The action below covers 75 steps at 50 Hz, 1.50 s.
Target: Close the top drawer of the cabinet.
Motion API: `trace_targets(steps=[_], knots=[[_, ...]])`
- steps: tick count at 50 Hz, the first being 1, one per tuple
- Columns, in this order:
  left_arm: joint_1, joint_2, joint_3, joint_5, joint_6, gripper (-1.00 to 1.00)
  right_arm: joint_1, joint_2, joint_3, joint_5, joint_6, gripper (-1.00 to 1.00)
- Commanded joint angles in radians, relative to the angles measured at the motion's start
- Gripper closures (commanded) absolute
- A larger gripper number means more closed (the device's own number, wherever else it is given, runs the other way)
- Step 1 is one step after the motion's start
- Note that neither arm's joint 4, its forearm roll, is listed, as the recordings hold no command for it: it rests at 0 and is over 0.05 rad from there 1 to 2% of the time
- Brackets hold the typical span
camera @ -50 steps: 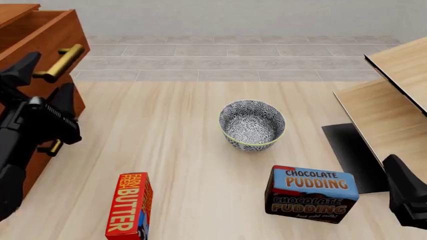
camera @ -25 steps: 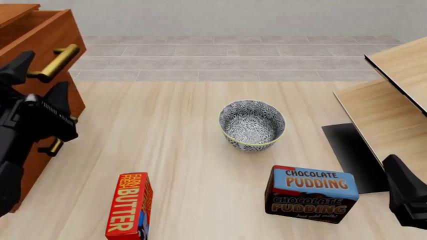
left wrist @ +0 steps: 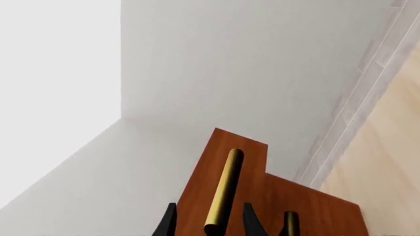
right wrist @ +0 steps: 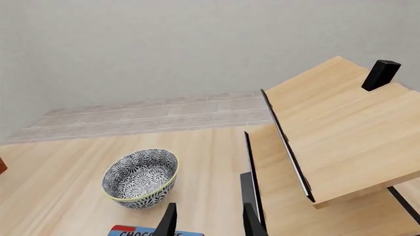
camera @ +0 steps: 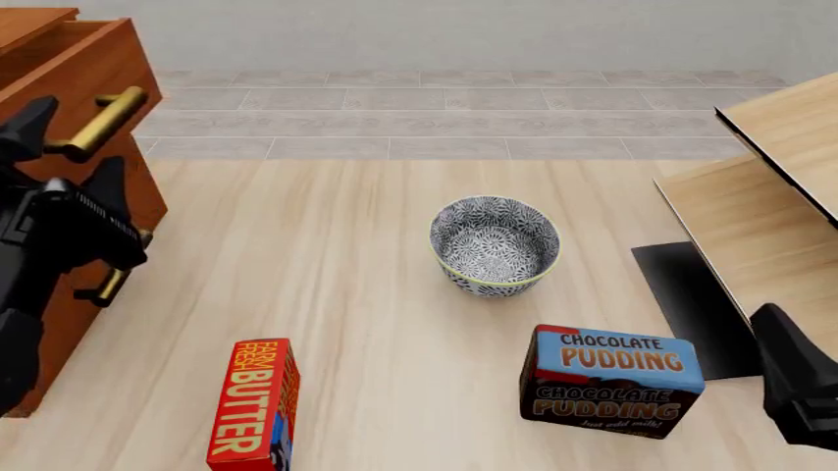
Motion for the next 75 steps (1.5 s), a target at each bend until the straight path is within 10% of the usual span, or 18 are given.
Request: trace_targets(steps=[1, 75], knots=[[0.031, 0.016, -0.009, 0.0, -0.003, -1.0, 0.0, 0.0, 0.0, 0.0, -0.001, -1.0], [0.149, 0.051, -0.044, 0.0, -0.019, -1.0, 0.005, 0.0, 0.0, -0.001, -0.006, -1.0]])
